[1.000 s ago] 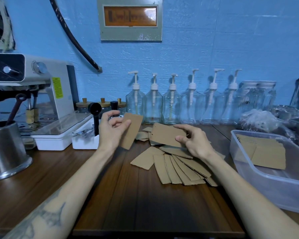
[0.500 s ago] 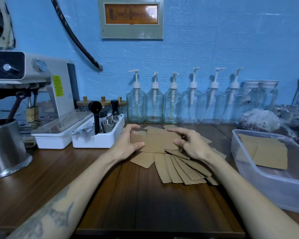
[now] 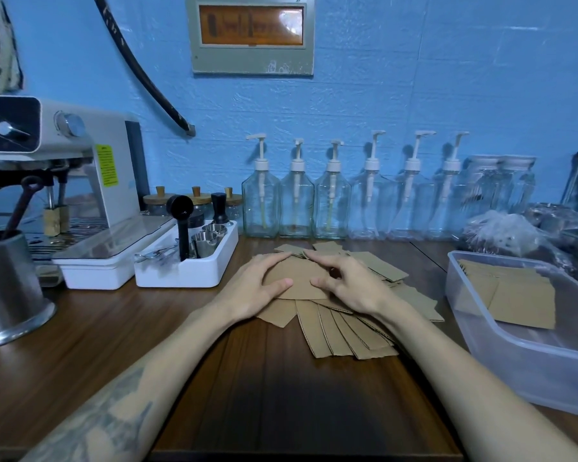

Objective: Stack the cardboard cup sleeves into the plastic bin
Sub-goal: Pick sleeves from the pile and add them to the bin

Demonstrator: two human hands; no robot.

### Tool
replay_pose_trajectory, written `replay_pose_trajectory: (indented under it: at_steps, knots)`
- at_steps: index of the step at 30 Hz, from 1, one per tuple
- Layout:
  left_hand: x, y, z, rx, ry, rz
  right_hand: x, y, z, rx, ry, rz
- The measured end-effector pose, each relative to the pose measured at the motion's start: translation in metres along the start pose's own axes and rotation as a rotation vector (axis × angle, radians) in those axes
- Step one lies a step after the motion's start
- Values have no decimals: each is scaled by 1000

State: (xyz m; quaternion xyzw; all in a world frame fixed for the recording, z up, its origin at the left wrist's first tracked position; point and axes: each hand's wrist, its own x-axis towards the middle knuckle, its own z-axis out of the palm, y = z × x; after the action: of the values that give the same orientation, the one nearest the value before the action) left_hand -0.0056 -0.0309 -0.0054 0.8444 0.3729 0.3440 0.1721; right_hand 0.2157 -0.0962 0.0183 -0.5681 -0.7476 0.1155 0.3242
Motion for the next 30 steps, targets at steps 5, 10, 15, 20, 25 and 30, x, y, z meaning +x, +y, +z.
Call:
replay_pose_trajectory:
  at_steps: [5,10,15,20,25,30]
  knots:
    - [3,-2,-4,-78,74,59,4,0,-2,19,76,-9]
    - [2,-1,-1,-76,56,42,4,2,-1,23,76,8]
    - [1,3,-8,-108,84,-83,4,4,-4,62,121,26]
    - [-8,5,-19,298,-275,-248,3,13,-12,80,228,93]
    - [-13,13,-20,391,-497,-262,1,20,-17,88,278,120]
    - [-9,6,-32,316,-448,-298,2,17,-12,116,271,117]
